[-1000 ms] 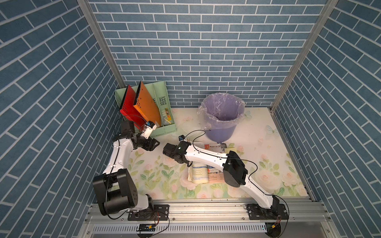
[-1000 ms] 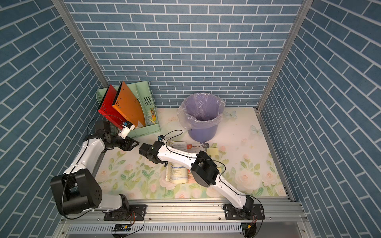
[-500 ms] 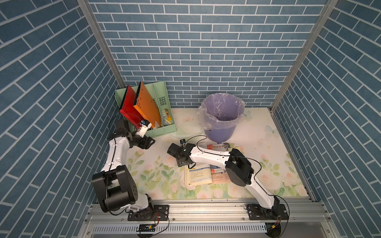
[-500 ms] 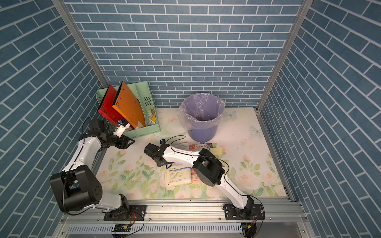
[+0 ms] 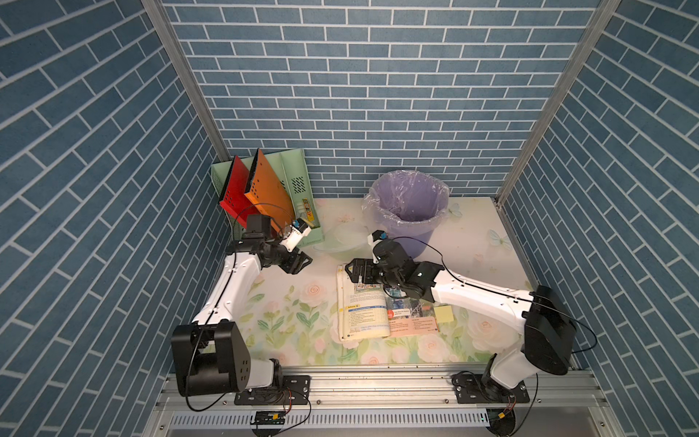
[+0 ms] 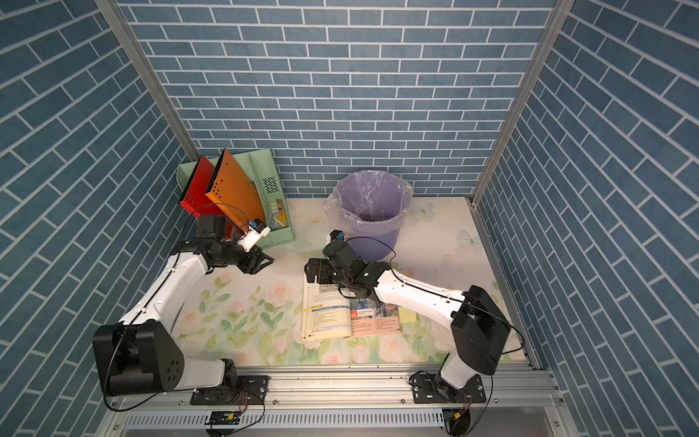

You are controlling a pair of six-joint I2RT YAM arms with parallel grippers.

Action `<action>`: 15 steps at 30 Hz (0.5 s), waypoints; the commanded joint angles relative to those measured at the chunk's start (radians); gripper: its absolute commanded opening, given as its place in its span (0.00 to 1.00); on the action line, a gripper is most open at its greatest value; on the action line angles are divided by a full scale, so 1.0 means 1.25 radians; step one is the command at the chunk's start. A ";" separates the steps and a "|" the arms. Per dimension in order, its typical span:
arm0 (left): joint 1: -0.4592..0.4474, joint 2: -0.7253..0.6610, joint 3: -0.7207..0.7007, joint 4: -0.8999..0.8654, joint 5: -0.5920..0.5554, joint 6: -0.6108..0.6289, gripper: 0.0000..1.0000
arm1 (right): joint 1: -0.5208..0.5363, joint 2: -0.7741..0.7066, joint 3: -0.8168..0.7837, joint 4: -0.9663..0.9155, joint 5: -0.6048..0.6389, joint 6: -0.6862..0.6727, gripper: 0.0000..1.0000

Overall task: Peel off the used sticky note
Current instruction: Open the book at the center of the board, then adjust the book at the center of the board.

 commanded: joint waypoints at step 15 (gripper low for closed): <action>-0.505 0.129 -0.053 0.206 -0.053 -0.181 0.65 | -0.414 -0.256 -0.337 -0.175 -0.051 -0.113 0.82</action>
